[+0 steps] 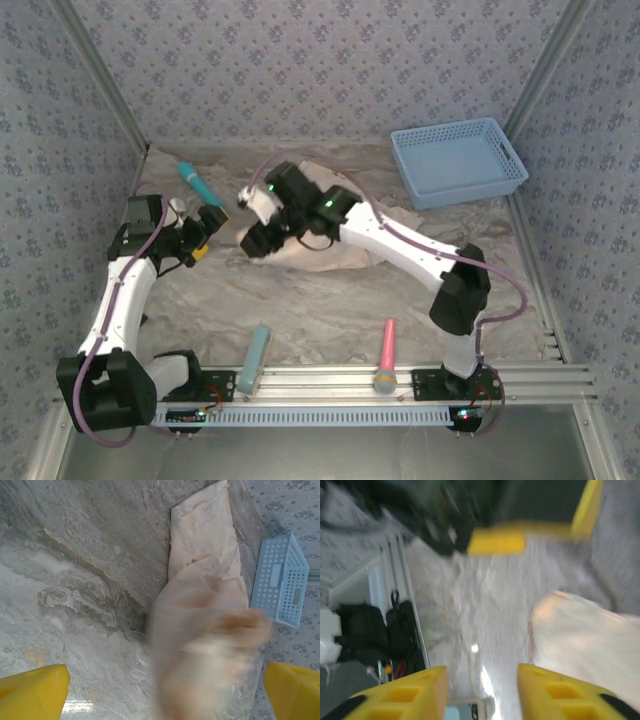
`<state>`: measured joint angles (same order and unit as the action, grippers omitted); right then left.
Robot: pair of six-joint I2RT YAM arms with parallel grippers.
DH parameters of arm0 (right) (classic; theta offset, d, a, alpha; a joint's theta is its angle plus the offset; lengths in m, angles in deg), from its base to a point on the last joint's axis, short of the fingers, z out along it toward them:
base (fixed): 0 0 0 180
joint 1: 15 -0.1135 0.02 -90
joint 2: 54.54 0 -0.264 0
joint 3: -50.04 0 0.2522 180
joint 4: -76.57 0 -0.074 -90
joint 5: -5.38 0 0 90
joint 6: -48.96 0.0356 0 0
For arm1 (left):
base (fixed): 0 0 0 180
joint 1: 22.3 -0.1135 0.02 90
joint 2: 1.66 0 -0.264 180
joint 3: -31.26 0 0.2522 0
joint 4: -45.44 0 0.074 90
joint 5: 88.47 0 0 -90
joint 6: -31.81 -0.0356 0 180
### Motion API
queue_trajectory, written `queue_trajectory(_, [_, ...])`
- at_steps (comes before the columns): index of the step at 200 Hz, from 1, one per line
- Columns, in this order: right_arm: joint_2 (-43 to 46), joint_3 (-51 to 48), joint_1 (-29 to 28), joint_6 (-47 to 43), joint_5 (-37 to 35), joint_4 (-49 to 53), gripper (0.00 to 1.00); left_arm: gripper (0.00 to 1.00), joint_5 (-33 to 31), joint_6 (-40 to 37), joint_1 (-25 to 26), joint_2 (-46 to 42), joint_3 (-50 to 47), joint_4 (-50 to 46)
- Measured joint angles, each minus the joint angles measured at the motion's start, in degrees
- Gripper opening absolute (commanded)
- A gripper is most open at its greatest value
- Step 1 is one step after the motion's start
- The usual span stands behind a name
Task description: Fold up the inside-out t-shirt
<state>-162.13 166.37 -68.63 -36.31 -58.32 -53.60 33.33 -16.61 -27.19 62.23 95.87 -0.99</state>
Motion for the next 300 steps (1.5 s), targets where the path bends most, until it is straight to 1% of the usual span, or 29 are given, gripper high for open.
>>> queue_trajectory(12, [1.2, -5.3, 1.2, 0.3, -0.9, 0.6, 0.54, 0.97, 0.6, 0.3, 0.3, 0.0, -1.8, 0.3])
queue_trajectory(27, [4.9, -11.8, 6.6, 1.3, -3.0, 1.7, 0.58, 0.97, 0.4, 0.5, 2.0, 1.1, -3.6, 0.2])
queue_trajectory(38, [8.1, -15.6, 12.0, 2.1, -4.6, 2.0, 0.58, 0.97, -0.7, 0.2, 5.2, 2.8, -3.9, -0.3])
queue_trajectory(68, [15.0, -21.8, 30.3, 5.0, -9.8, 1.7, 0.57, 0.96, -6.0, -1.0, 16.8, 8.6, -2.9, -0.8])
queue_trajectory(78, [15.4, -23.2, 33.5, 5.5, -10.1, 1.2, 0.58, 0.96, -7.8, -1.2, 19.4, 10.4, -2.1, -0.7])
queue_trajectory(85, [15.2, -24.3, 34.3, 5.7, -10.0, 0.5, 0.59, 0.96, -8.8, -1.3, 20.8, 11.6, -1.5, -0.6])
queue_trajectory(99, [13.8, -25.9, 32.9, 5.6, -8.9, -0.7, 0.60, 0.95, -10.5, -1.5, 22.8, 14.2, 0.1, 0.0])
queue_trajectory(113, [10.9, -25.8, 28.9, 4.9, -7.3, -2.1, 0.61, 0.94, -11.4, -1.6, 23.8, 17.1, 1.8, 1.1])
queue_trajectory(142, [3.5, -23.7, 19.9, 4.7, -4.3, -6.9, 0.62, 0.92, -12.2, -1.6, 23.9, 22.2, 5.8, 2.6])
queue_trajectory(158, [-0.6, -21.5, 16.9, 5.0, -3.1, -9.7, 0.61, 0.92, -12.3, -1.6, 22.9, 23.0, 7.0, 2.8])
queue_trajectory(166, [-2.9, -19.7, 15.9, 5.0, -2.9, -10.5, 0.54, 0.92, -12.3, -1.6, 22.2, 22.9, 7.3, 2.7])
queue_trajectory(173, [-5.1, -17.8, 15.2, 5.4, -2.6, -11.5, 0.43, 0.92, -12.4, -1.6, 21.3, 22.9, 7.5, 2.8])
queue_trajectory(180, [-7.0, -16.2, 14.9, 5.5, -2.2, -12.3, 0.29, 0.92, -12.4, -1.6, 20.4, 22.8, 7.5, 2.8])
queue_trajectory(185, [-8.2, -14.9, 14.8, 5.4, -1.8, -12.7, 0.22, 0.92, -12.4, -1.6, 19.8, 22.7, 7.5, 2.7])
queue_trajectory(200, [-9.9, -12.7, 14.8, 4.8, -1.0, -13.7, 0.06, 0.93, -12.4, -1.6, 18.2, 22.0, 7.1, 2.6])
queue_trajectory(209, [-9.9, -12.3, 14.8, 3.7, -0.6, -13.6, 0.00, 0.93, -12.6, -1.7, 17.4, 21.4, 7.0, 2.4])
queue_trajectory(232, [-6.6, -14.2, 14.6, 0.5, 0.6, -13.4, 0.00, 0.93, -12.5, -2.1, 16.5, 20.1, 6.7, 1.7])
queue_trajectory(246, [0.3, -20.5, 13.3, -2.2, 1.0, -12.5, 0.00, 0.93, -12.5, -2.7, 16.5, 19.9, 6.7, 1.4])
queue_trajectory(255, [6.3, -25.7, 11.8, -3.6, 0.5, -11.4, 0.00, 0.93, -12.5, -3.0, 16.5, 19.9, 6.7, 1.2])
queue_trajectory(259, [9.0, -28.0, 10.8, -4.0, 0.2, -11.2, 0.04, 0.93, -12.5, -3.0, 16.5, 19.9, 6.7, 1.2])
queue_trajectory(260, [10.0, -28.9, 10.5, -4.2, 0.2, -11.0, 0.07, 0.93, -12.5, -3.0, 16.5, 19.9, 6.7, 1.2])
queue_trajectory(261, [10.0, -28.9, 10.5, -4.2, 0.2, -11.0, 0.07, 0.93, -12.4, -3.1, 16.5, 19.9, 6.7, 1.1])
queue_trajectory(262, [11.1, -29.9, 10.1, -4.2, 0.0, -10.9, 0.11, 0.93, -12.3, -3.1, 16.5, 19.9, 6.7, 1.1])
queue_trajectory(263, [11.8, -30.5, 9.8, -4.2, -0.1, -11.0, 0.11, 0.93, -12.3, -3.1, 16.5, 19.9, 6.7, 1.1])
queue_trajectory(266, [13.9, -32.4, 9.0, -4.5, -0.3, -11.1, 0.17, 0.93, -12.3, -3.2, 16.5, 19.9, 6.7, 1.2])
queue_trajectory(268, [15.4, -33.8, 8.3, -4.4, -0.5, -10.8, 0.24, 0.93, -12.2, -3.2, 16.5, 19.9, 6.7, 1.2])
queue_trajectory(272, [17.5, -35.8, 7.4, -4.5, -0.7, -11.0, 0.28, 0.93, -12.2, -3.2, 16.5, 19.9, 6.7, 1.2])
queue_trajectory(286, [24.3, -44.0, 3.7, -3.6, -1.1, -11.4, 0.34, 0.92, -11.9, -3.6, 16.5, 20.0, 6.7, 1.2])
queue_trajectory(300, [26.9, -49.9, 1.5, -1.7, -2.0, -11.1, 0.37, 0.92, -11.7, -4.0, 16.9, 20.7, 6.7, 1.4])
